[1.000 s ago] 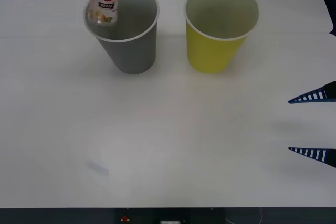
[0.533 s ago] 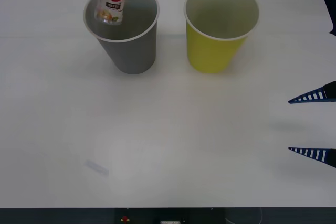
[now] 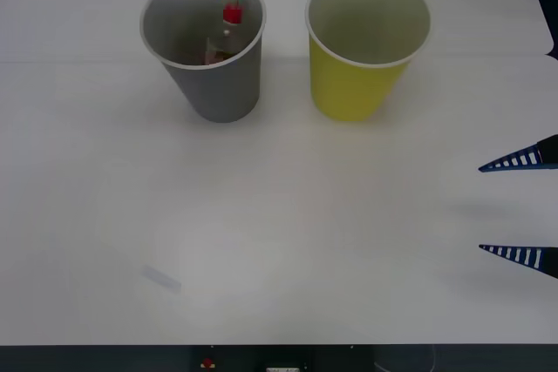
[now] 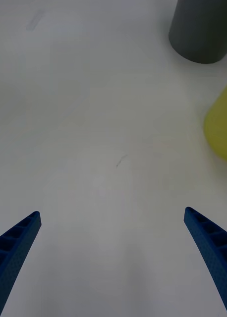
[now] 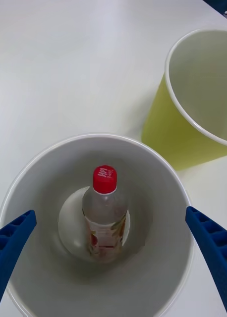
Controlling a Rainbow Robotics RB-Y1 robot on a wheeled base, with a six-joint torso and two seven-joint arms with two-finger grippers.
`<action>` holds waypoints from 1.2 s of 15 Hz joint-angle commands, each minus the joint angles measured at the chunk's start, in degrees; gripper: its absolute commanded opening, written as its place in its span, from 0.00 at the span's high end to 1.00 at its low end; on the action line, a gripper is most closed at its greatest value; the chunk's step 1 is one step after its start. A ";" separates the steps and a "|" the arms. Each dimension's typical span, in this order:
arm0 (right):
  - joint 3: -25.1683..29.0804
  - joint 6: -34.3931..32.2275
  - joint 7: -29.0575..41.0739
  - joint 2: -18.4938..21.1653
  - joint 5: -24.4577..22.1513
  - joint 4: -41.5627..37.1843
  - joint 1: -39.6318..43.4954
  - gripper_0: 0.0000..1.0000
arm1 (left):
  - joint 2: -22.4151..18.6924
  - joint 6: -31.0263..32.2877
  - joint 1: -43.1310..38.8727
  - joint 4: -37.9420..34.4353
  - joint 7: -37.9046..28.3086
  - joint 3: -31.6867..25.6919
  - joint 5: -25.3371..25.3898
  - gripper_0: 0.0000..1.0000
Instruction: Put the can into the green bin and the plastic bottle into the gray bin
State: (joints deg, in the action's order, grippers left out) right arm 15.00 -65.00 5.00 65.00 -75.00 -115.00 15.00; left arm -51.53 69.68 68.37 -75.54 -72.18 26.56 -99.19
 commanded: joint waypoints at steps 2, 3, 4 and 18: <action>0.00 0.00 0.00 0.00 0.00 0.00 0.00 0.00 | -2.35 0.55 -0.52 -0.13 3.72 -0.10 5.41 0.00; 0.00 0.00 0.00 0.00 0.00 0.00 0.00 0.00 | -3.05 0.55 -1.49 -0.31 5.30 -1.07 7.43 0.00; 0.00 0.00 0.00 0.00 0.00 0.00 0.00 0.00 | -3.40 0.64 -3.33 -1.63 6.09 -3.35 8.40 0.00; 0.00 0.00 0.00 0.00 0.00 0.00 0.00 0.00 | -2.61 15.14 -44.03 -40.65 13.21 -39.30 12.18 0.00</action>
State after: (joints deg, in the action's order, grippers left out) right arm 15.00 -65.00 5.00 65.00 -75.00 -115.00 15.00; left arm -54.39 82.44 25.06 -116.16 -60.41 -11.53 -87.61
